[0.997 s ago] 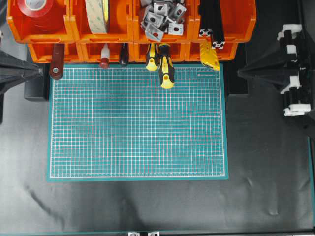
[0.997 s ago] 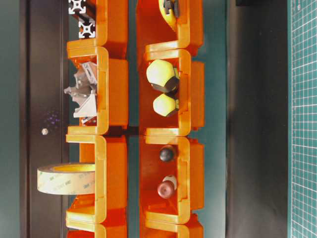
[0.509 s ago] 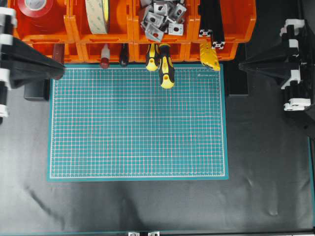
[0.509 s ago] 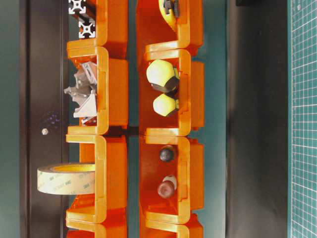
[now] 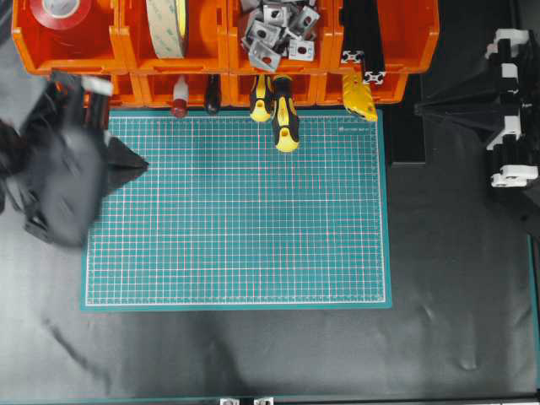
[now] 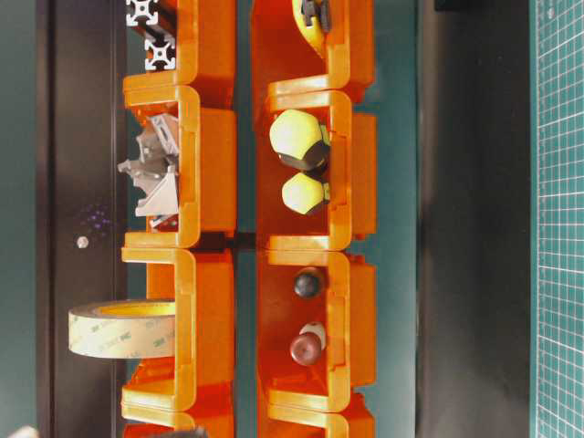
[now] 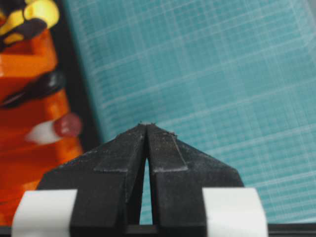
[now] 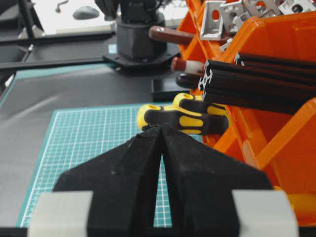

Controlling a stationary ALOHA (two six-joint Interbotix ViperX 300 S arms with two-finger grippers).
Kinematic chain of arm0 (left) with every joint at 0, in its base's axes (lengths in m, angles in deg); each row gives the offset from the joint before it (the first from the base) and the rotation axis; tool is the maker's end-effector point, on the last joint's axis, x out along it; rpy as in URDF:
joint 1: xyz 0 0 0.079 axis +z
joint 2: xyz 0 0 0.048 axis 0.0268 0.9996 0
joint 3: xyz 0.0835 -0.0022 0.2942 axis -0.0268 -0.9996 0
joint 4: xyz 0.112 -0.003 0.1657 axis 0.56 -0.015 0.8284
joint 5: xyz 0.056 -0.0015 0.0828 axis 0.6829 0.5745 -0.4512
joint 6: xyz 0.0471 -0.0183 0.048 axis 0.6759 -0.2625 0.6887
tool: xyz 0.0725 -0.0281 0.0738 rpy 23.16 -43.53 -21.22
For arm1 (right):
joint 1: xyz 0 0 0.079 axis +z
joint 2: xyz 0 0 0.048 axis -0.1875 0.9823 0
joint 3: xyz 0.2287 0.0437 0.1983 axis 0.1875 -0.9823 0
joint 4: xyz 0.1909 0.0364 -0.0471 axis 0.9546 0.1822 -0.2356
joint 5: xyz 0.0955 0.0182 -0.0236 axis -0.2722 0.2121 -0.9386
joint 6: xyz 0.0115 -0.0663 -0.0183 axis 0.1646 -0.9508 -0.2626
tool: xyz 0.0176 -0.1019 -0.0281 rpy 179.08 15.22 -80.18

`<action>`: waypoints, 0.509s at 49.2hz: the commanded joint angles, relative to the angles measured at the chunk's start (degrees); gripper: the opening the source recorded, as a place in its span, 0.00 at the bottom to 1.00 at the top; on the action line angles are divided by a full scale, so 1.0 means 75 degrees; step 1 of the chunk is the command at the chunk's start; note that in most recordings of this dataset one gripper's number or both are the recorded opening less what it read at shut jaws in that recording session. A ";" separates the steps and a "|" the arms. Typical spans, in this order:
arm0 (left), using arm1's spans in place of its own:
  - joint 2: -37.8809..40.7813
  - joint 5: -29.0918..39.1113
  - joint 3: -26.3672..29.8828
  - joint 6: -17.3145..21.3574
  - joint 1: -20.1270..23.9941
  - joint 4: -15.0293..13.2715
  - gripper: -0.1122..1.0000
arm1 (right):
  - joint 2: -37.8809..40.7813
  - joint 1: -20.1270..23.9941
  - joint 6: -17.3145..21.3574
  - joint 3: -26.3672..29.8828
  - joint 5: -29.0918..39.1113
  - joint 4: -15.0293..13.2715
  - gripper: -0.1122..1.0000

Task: Pick red screwdriver from container rack with left arm.
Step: 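Move the left gripper from rest toward the rack's red screwdriver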

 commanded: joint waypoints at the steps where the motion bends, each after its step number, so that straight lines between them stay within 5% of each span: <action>1: 0.0410 0.0937 0.0633 -0.0820 -0.0457 0.1488 0.10 | 0.0023 -0.0012 0.0000 0.0199 -0.0035 0.0012 0.10; 5: 0.0738 0.1371 0.0727 -0.1676 -0.0809 0.2473 0.10 | 0.0035 -0.0012 0.0000 0.0187 -0.0059 0.0012 0.10; 11: 0.1395 0.2016 0.0820 -0.2484 -0.1137 0.3422 0.10 | 0.0035 -0.0012 0.0000 0.0187 -0.0082 0.0012 0.10; 25: 0.2906 0.3164 0.1781 -0.2707 -0.1230 0.3527 0.10 | 0.0023 0.0187 0.0000 0.0141 0.0023 0.0012 0.10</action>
